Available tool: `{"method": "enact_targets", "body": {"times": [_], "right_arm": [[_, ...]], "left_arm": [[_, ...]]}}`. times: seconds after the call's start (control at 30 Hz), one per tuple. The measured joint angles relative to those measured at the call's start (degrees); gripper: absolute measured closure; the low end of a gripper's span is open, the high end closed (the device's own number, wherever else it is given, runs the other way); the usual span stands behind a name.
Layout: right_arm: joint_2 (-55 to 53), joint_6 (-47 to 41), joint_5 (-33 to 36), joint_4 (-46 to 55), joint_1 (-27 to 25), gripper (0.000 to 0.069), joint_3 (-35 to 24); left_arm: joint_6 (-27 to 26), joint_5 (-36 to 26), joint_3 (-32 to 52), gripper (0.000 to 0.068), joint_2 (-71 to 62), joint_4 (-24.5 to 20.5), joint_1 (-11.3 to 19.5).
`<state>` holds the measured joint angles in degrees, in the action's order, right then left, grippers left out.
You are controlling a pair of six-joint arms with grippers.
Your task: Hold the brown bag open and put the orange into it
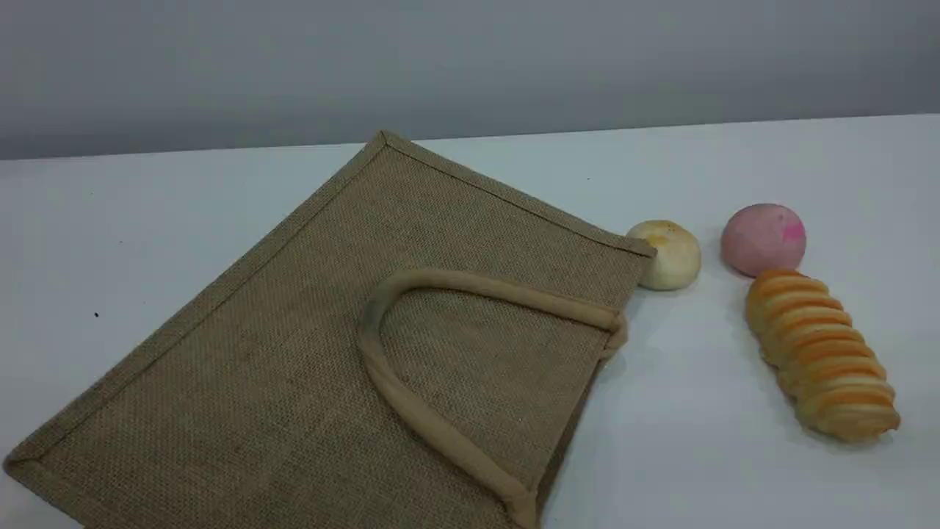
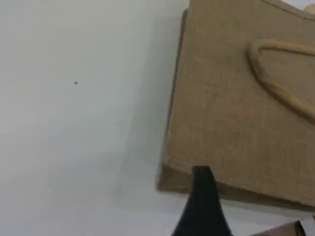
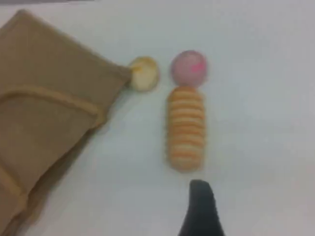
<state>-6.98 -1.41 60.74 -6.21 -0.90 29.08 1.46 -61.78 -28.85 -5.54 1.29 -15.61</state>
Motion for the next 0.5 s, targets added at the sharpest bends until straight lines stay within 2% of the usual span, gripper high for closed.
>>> {"method": "enact_targets", "body": {"times": [0.1, 0.3, 0.37, 0.5], "right_arm": [[3.08, 0.00, 0.00, 0.00, -3.47, 0.0245, 0.00], [7.11, 0.06, 0.08, -0.06, -3.70, 0.0245, 0.00], [7.11, 0.06, 0.08, -0.06, -3.65, 0.0245, 0.00], [7.00, 0.06, 0.02, -0.06, -3.64, 0.0245, 0.00]], "left_arm": [[0.00, 0.00, 0.00, 0.0198, 0.00, 0.05, 3.65], [0.00, 0.00, 0.00, 0.0198, 0.00, 0.05, 10.37], [-0.13, -0.06, 0.00, 0.0198, 0.00, 0.05, 11.58], [-0.14, -0.01, 0.00, 0.0198, 1.20, 0.25, 11.57]]}}
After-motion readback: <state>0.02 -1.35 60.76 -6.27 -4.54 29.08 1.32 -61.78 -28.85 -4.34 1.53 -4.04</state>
